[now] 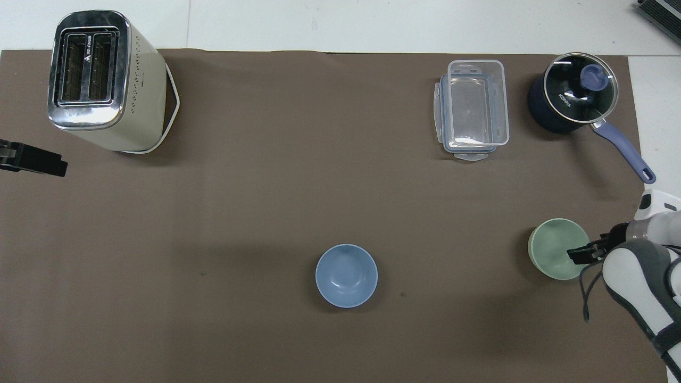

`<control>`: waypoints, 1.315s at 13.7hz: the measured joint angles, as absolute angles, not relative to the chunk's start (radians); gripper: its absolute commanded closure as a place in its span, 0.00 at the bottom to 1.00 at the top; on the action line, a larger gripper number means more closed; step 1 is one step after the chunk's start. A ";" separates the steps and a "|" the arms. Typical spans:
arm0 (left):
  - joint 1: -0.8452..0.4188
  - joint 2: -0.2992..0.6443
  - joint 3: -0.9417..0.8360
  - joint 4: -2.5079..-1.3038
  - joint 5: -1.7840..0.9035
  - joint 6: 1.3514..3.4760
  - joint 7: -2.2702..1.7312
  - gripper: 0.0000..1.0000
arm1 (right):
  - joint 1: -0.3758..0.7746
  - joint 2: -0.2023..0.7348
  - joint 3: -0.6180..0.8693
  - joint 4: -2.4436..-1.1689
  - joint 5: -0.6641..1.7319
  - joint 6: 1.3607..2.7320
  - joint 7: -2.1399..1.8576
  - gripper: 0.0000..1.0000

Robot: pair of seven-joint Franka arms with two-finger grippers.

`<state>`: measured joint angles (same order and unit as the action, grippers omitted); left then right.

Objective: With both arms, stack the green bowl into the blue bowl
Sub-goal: 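Grasp the green bowl rim with the right gripper, then carry the green bowl with the right gripper over the blue bowl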

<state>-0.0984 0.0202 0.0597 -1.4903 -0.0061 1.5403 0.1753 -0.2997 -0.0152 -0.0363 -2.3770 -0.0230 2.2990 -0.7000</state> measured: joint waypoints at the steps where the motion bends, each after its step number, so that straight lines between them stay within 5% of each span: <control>1: -0.098 0.020 0.060 -1.490 -0.006 1.540 0.175 0.00 | -0.303 -0.015 -0.036 -2.380 -0.023 2.299 -0.702 1.00; 10: -0.098 0.019 0.060 -1.490 -0.006 1.537 0.170 0.00 | -0.299 -0.015 -0.031 -2.338 -0.019 2.253 -0.701 1.00; 18: -0.098 0.019 0.061 -1.490 -0.006 1.537 0.167 0.00 | -0.266 -0.023 -0.021 -2.142 0.066 1.997 -0.656 1.00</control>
